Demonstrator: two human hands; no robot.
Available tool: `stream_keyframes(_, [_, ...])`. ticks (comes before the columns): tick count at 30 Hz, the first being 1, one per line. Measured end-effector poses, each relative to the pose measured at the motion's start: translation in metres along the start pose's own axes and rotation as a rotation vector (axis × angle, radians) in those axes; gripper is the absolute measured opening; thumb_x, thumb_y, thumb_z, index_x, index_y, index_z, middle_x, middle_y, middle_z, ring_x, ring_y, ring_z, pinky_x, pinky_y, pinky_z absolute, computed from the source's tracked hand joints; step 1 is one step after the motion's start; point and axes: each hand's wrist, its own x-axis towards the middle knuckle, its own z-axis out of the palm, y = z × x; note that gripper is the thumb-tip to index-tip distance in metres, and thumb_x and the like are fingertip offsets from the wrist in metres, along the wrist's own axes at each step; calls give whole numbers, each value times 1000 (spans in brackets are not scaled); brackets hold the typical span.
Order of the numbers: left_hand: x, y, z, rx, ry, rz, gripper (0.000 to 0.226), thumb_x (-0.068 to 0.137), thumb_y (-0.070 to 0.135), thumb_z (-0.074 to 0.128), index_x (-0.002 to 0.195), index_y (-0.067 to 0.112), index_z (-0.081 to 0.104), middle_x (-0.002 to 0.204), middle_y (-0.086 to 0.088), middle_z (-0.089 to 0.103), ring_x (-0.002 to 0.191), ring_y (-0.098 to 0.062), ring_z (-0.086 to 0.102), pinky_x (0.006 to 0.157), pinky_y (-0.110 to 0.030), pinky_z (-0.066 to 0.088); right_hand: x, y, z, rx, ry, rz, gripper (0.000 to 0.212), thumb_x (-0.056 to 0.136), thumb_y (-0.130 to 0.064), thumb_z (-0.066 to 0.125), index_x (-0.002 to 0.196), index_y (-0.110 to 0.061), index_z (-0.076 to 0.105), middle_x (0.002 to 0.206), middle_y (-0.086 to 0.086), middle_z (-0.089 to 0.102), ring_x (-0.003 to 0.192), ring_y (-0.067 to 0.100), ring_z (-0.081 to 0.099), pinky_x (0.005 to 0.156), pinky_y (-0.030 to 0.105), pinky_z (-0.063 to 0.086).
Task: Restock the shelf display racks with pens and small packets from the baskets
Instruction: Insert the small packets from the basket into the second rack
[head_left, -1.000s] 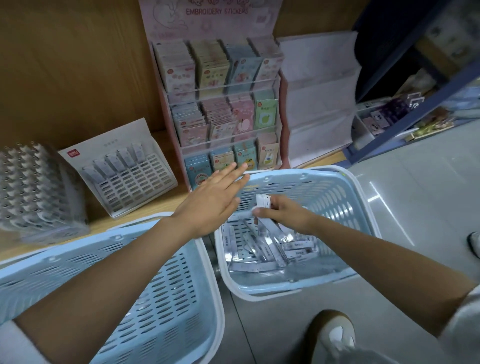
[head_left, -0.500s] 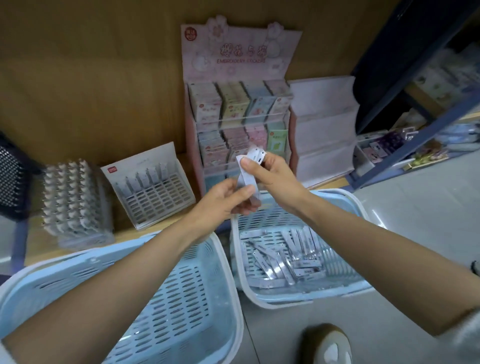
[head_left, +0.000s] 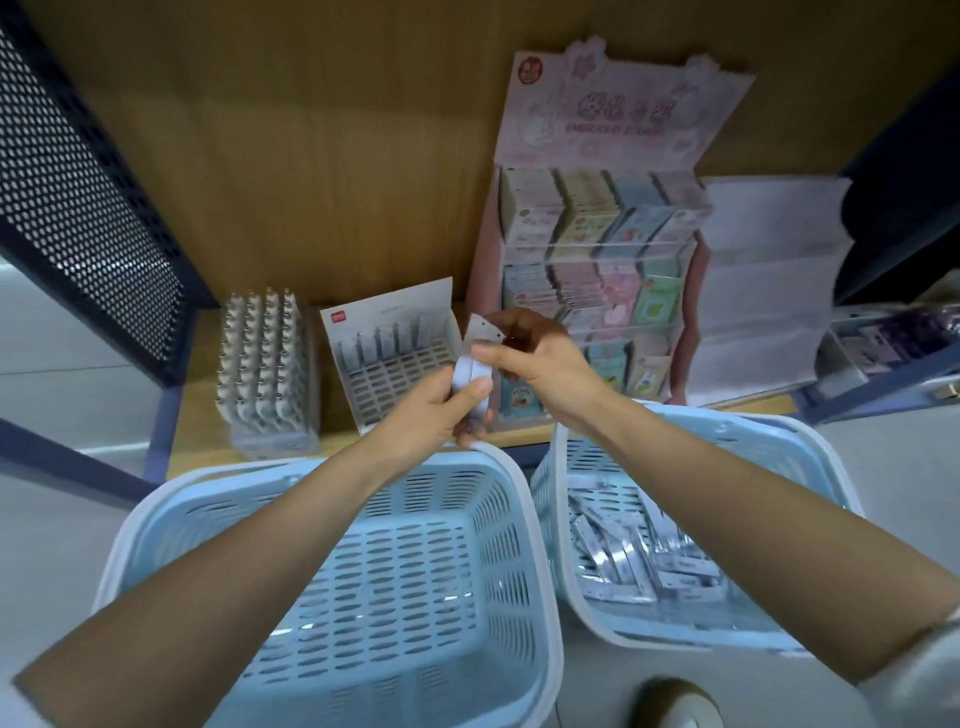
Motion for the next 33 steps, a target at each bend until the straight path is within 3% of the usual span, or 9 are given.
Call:
stream_keyframes(7, [-5, 8, -7, -60, 70, -22, 25, 103, 33, 37, 103, 18, 57, 78, -9, 70, 66, -19, 65, 50, -23, 47, 14, 8, 7, -29, -72, 37, 28, 86, -8, 67, 114, -3, 63, 110, 20, 67, 91, 17, 64, 79, 25, 52])
stream_keyframes(12, [-5, 2, -24, -94, 90, -114, 23, 103, 23, 42, 112, 9, 59, 97, -11, 70, 70, -17, 70, 51, -21, 51, 19, 6, 13, -13, -94, 28, 29, 90, -6, 62, 117, 4, 63, 85, -1, 71, 66, 1, 61, 67, 16, 47])
stream_keyframes(15, [-8, 3, -37, -78, 155, -121, 23, 103, 20, 42, 119, 8, 54, 95, -12, 70, 66, -14, 71, 49, -21, 51, 26, -2, 19, -11, -56, 5, 26, 90, -8, 61, 116, -4, 65, 86, 0, 69, 64, 3, 57, 63, 16, 46])
stream_keyframes(17, [-10, 3, -50, -53, 281, -123, 25, 103, 18, 42, 125, 6, 49, 90, -12, 68, 55, -11, 67, 45, -20, 48, 38, -9, 20, -44, 53, -39, 23, 90, -8, 62, 113, -9, 66, 77, -3, 68, 53, 4, 48, 52, 15, 42])
stream_keyframes(20, [-10, 3, -73, 2, 430, -139, 27, 103, 18, 45, 121, 0, 50, 77, -9, 61, 44, -9, 55, 40, -17, 41, 57, -15, 18, -106, 173, -65, 19, 90, -4, 62, 108, -7, 67, 71, 3, 65, 42, 1, 48, 43, 15, 39])
stream_keyframes(24, [1, 3, -95, 90, 435, -134, 26, 101, 21, 49, 116, 1, 54, 66, -2, 52, 48, -9, 43, 41, -14, 34, 77, -1, 28, -297, 123, -57, 13, 89, -5, 63, 98, -8, 70, 71, 4, 67, 55, 6, 63, 58, 23, 57])
stream_keyframes(28, [11, -2, -106, 83, 431, -154, 27, 97, 23, 52, 113, 3, 58, 63, 2, 44, 50, -10, 38, 43, -17, 28, 91, 21, 37, -565, 161, -85, 14, 88, -10, 62, 96, -7, 73, 78, 9, 71, 68, 21, 69, 71, 35, 59])
stream_keyframes(30, [14, -1, -109, 65, 439, -160, 22, 97, 27, 52, 105, 9, 62, 61, 3, 44, 50, -11, 38, 42, -18, 28, 95, 24, 39, -655, 182, -59, 14, 88, -9, 60, 92, -8, 74, 77, 8, 71, 70, 21, 69, 71, 32, 56])
stream_keyframes(33, [20, 0, -113, 55, 452, -126, 35, 99, 43, 46, 86, 14, 61, 55, 6, 43, 45, -5, 40, 43, -20, 29, 101, 25, 42, -821, 232, -59, 39, 84, -3, 56, 49, -22, 55, 50, -7, 50, 50, 6, 48, 54, 22, 38])
